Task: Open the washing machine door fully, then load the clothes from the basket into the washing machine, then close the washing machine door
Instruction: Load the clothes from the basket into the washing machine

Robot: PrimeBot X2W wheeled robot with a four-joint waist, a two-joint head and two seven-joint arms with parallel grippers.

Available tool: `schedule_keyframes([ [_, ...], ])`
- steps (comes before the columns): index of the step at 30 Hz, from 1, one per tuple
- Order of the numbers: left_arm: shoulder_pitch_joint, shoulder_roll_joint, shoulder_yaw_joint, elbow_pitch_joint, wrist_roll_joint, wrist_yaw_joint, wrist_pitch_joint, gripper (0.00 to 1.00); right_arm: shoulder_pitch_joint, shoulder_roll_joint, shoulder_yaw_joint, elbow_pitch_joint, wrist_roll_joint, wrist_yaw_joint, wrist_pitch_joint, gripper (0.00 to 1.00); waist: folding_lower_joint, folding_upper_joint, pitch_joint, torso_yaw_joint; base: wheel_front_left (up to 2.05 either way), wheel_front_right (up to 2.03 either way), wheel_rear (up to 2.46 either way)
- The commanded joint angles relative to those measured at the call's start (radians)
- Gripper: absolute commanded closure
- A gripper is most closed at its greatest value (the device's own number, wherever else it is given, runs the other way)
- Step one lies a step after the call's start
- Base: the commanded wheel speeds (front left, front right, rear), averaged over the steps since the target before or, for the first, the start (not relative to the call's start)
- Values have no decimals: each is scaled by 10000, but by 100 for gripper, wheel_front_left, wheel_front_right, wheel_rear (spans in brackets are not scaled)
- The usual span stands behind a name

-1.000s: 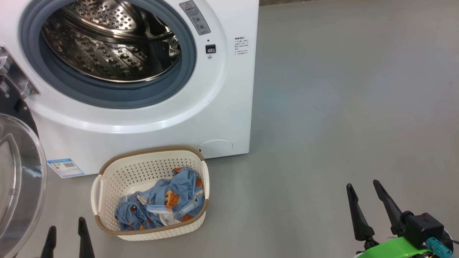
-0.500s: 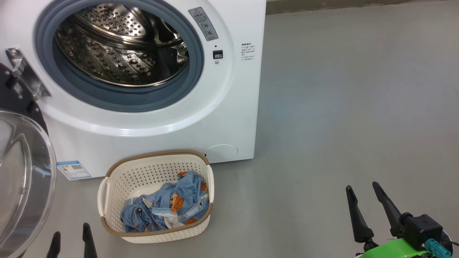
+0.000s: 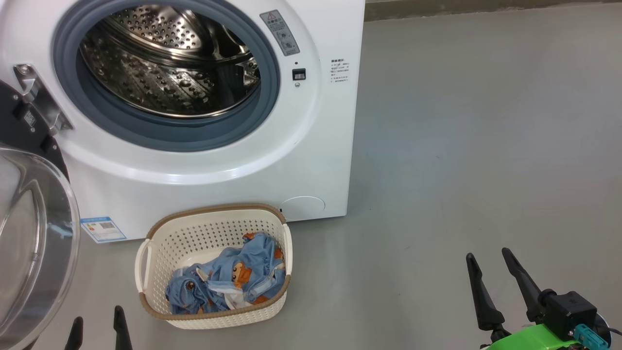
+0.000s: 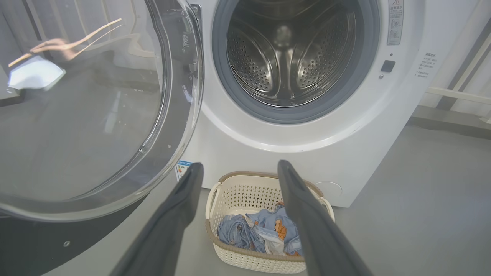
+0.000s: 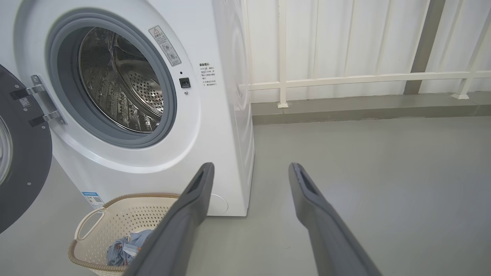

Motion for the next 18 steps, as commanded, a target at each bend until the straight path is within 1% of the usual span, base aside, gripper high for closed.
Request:
schedule_keyframes([
  [1,-179,97,347,-248,104,78,-55,0,-131,-68,252,-208,-66,27,-120,0,0,0,-2,0,0,0,0],
  [12,-145,97,386,-192,267,150,-55,0,-101,-51,270,-205,-55,27,-120,0,0,0,-46,-14,3,-3,0],
  [18,-145,97,393,-132,281,-8,-55,0,-90,-44,268,-209,-32,27,-120,0,0,0,-55,-6,72,-72,0],
])
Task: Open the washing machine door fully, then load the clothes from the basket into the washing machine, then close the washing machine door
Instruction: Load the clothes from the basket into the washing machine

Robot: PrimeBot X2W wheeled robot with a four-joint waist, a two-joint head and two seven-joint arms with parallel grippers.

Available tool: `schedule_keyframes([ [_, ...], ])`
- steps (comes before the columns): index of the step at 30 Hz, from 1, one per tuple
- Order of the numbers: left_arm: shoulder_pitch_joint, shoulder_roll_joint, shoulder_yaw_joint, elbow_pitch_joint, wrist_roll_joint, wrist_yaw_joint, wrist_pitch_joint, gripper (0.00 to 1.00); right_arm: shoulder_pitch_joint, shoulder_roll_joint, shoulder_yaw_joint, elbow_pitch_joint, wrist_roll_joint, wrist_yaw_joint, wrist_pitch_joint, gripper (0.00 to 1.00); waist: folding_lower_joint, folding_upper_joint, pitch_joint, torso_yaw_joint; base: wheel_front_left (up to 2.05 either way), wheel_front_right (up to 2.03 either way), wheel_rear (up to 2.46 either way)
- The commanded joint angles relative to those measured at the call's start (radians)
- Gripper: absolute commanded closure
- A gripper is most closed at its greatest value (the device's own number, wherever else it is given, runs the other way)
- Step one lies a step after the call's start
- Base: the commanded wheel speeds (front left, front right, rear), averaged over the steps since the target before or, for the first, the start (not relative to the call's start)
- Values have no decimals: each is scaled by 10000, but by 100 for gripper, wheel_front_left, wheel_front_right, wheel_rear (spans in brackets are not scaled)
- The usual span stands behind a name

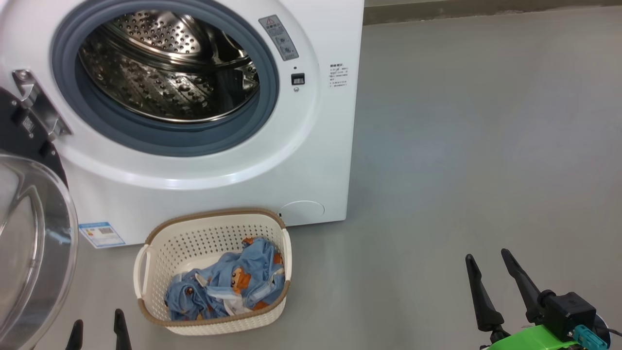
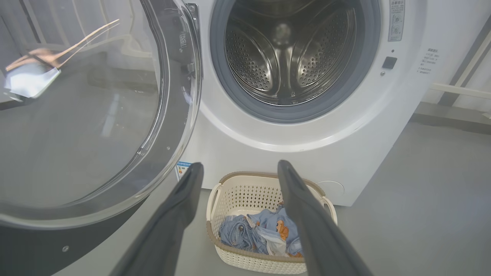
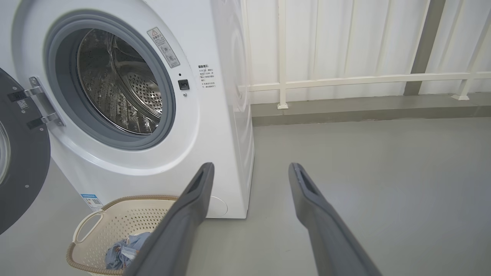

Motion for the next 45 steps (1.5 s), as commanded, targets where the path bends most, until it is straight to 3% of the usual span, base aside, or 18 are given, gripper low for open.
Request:
schedule_keyframes([
  [1,-198,97,364,-179,106,-75,-55,0,-109,-47,244,-216,-33,27,-120,0,0,0,-2,5,119,-119,0],
  [13,-233,97,450,-162,363,137,-55,0,-93,-39,242,-197,-18,27,-120,0,0,0,1,16,141,-141,0],
  [25,-260,97,397,-141,322,142,-55,0,-64,-34,250,-206,-30,27,-120,0,0,0,17,57,21,-21,0],
  [38,-385,97,240,-208,558,-1,-55,0,-191,-33,316,-201,58,27,-120,0,0,0,322,-9,0,0,0],
  [45,-844,97,-308,342,612,-303,-55,0,-425,-32,369,-285,173,27,-120,0,0,0,944,-200,0,0,0],
])
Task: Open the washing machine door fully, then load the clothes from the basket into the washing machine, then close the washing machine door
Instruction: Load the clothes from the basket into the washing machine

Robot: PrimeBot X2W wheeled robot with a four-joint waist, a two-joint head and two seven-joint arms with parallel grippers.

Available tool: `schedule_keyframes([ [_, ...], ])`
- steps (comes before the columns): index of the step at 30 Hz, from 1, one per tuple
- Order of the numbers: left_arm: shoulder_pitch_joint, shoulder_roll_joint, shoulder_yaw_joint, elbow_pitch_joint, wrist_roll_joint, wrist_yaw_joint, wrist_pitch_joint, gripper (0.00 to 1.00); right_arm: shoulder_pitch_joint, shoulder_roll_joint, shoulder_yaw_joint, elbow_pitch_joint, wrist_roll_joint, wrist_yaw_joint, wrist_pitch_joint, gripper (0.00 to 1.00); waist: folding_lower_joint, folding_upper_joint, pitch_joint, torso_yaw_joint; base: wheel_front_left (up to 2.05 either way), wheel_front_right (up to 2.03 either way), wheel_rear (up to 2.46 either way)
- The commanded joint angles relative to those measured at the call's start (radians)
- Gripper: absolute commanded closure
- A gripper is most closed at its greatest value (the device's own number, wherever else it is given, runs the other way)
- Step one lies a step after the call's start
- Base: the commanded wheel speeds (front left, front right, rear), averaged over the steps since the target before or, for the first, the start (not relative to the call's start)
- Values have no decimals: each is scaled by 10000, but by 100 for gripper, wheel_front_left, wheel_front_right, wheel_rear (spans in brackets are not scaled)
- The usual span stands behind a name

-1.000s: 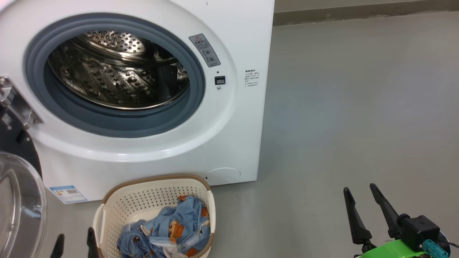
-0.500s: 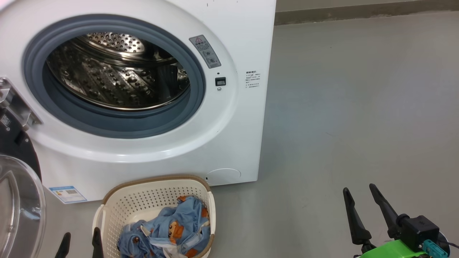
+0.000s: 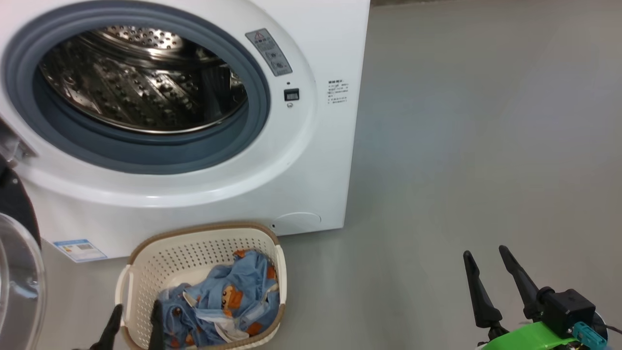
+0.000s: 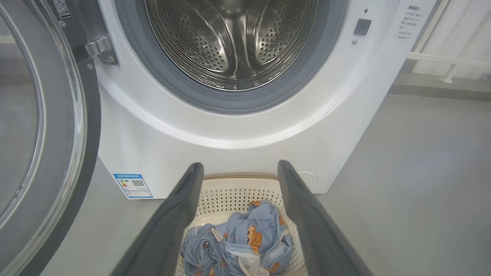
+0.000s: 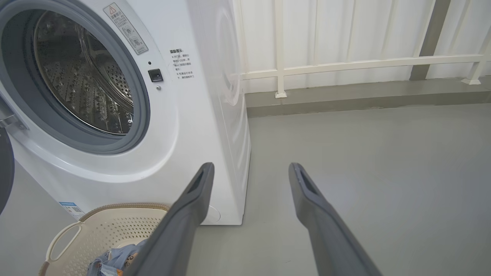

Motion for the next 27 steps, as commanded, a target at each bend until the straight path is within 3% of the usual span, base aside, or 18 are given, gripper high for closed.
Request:
schedule_keyframes([
  [1,-528,93,226,-46,59,-84,-63,0,-415,-36,301,-296,72,27,-120,0,0,0,399,-150,0,0,0],
  [12,-2247,234,-525,2405,68,-820,-63,0,-1273,-36,409,-491,222,27,-120,0,0,0,2106,-692,0,0,0],
  [27,-5521,1203,-903,5979,-11,-1147,-63,0,-2810,-36,662,-883,427,27,-120,0,0,0,4780,-1640,0,0,0],
])
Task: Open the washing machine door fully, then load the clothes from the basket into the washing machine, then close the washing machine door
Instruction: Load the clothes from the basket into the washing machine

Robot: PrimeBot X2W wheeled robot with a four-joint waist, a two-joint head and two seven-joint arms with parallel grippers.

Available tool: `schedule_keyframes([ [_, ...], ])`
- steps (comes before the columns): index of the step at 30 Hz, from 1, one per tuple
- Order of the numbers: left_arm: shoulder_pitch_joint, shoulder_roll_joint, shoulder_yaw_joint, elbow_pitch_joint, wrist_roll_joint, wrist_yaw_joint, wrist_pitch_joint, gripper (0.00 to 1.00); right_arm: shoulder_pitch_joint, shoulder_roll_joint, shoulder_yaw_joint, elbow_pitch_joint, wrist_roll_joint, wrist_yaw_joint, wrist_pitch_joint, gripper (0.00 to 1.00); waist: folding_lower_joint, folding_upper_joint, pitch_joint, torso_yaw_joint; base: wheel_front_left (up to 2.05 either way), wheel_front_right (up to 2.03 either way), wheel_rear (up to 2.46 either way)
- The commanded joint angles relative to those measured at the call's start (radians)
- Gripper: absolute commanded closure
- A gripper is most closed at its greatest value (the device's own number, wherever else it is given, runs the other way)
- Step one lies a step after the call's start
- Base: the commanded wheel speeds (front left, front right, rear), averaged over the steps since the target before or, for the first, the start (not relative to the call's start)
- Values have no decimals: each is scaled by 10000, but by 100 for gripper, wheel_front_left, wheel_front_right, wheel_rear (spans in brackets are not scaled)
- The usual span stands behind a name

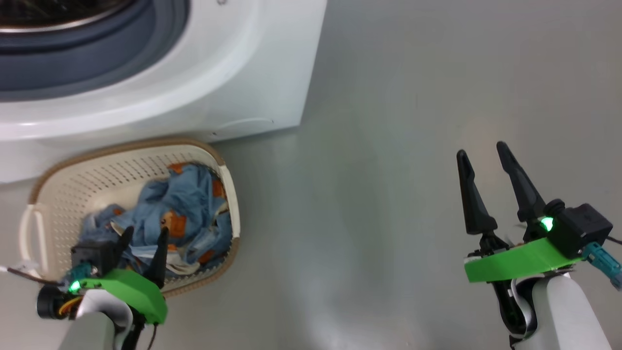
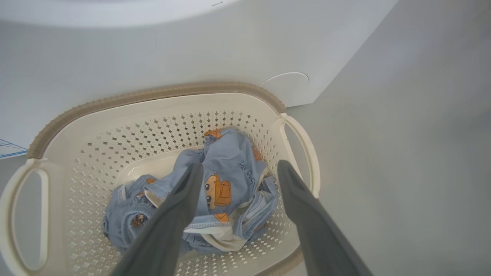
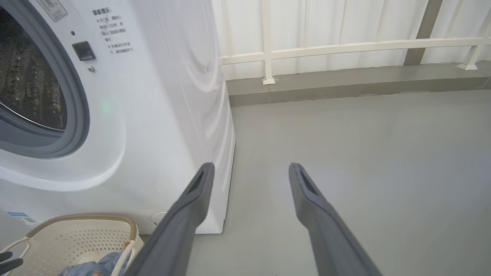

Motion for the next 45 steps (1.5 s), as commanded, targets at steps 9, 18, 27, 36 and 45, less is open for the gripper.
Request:
schedule_keyframes([
  [9,-1453,746,251,1546,-42,15,-65,0,-536,-28,233,-541,43,27,-118,0,-2,0,1999,-848,0,0,0],
  [18,-2649,1154,336,3227,-87,282,-65,0,-722,-28,161,-805,-71,27,-118,0,-2,0,2752,-965,0,0,0],
  [27,-3585,1361,274,3939,-66,413,-65,0,-796,-28,131,-1003,-201,27,-118,0,-2,0,3347,-891,0,0,0],
  [36,-4486,1524,73,4705,5,574,-65,0,-757,-28,106,-1214,-302,27,-118,0,-2,0,3927,-854,0,0,0],
  [45,-5063,1455,-289,5077,144,542,41,0,-647,-28,112,-1367,-394,27,-118,0,-2,0,4325,-895,0,0,0],
])
